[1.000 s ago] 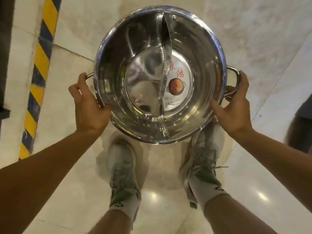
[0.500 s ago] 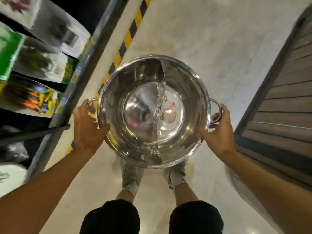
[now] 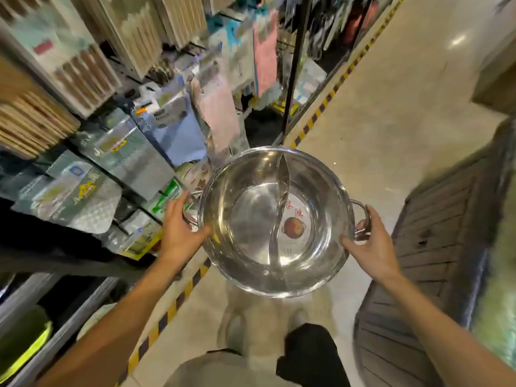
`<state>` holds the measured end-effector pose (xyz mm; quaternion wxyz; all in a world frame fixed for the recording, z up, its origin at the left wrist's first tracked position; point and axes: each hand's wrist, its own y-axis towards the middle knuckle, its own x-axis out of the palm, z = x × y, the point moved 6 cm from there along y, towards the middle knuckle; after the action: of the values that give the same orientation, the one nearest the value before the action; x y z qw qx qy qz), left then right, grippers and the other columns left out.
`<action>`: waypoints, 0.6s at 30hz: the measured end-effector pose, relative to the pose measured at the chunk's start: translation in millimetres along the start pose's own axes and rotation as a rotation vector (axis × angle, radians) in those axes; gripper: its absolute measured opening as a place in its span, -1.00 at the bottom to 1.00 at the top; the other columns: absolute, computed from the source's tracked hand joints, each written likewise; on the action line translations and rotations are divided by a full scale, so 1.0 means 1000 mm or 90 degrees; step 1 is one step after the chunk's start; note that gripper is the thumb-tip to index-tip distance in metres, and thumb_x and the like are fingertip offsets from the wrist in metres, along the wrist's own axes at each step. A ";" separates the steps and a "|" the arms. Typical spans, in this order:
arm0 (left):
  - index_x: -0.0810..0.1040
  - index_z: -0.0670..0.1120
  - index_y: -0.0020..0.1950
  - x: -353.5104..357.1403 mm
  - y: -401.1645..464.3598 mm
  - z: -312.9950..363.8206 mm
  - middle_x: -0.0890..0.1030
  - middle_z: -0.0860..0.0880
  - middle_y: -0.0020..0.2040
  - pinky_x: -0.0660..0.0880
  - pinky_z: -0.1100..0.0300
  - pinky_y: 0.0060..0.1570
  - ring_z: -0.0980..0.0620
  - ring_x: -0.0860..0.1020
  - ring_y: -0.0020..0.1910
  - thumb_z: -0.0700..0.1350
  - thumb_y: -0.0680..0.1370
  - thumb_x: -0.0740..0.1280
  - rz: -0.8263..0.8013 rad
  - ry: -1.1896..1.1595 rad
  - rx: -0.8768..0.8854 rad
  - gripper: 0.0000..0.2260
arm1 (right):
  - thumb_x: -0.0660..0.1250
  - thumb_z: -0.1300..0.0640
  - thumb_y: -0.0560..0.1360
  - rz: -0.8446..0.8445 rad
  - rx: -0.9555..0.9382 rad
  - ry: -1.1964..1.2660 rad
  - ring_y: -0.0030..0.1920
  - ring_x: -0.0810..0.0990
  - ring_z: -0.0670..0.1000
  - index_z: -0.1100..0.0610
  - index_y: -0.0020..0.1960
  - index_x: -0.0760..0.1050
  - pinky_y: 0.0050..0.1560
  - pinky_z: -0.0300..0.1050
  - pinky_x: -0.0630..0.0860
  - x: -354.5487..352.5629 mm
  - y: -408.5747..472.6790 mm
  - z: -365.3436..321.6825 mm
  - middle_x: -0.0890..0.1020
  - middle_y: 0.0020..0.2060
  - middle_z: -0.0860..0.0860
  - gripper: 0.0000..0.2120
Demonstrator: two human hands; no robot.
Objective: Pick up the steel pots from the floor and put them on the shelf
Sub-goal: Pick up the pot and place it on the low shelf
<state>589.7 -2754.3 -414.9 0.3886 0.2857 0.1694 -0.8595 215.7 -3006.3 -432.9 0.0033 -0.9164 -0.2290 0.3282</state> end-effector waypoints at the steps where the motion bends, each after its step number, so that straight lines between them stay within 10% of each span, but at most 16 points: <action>1: 0.30 0.03 0.49 -0.014 -0.005 0.011 0.40 -0.03 0.31 0.37 0.20 0.19 0.02 0.45 0.24 -0.01 0.29 0.55 0.016 -0.013 0.009 -0.19 | 0.51 -0.24 0.27 -0.007 -0.018 0.004 -0.15 0.58 -0.12 -0.08 0.55 0.17 -0.12 -0.18 0.54 -0.009 0.002 -0.013 0.50 -0.12 -0.19 -0.04; 13: 0.29 0.07 0.48 -0.093 -0.125 0.040 0.38 0.06 0.22 0.36 0.14 0.24 0.08 0.40 0.24 -0.03 0.34 0.57 0.246 0.065 -0.083 -0.22 | 0.48 -0.22 0.27 -0.204 -0.245 0.007 -0.19 0.55 -0.05 -0.13 0.47 0.27 -0.19 -0.07 0.55 0.002 0.034 -0.105 0.53 -0.16 -0.11 -0.18; 18: 0.28 0.37 0.33 -0.123 -0.253 0.013 0.36 0.12 0.20 0.35 0.16 0.16 0.24 0.34 0.17 0.04 0.31 0.59 0.364 0.103 -0.181 -0.27 | 0.50 -0.22 0.27 -0.364 -0.342 -0.009 -0.08 0.55 -0.13 -0.23 0.42 0.28 -0.12 -0.08 0.57 0.067 0.007 -0.147 0.53 -0.07 -0.21 -0.22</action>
<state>457.8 -2528.4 -310.8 0.6350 0.3323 0.2308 -0.6580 353.1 -2963.4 -358.8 -0.1469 -0.7815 -0.5531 0.2483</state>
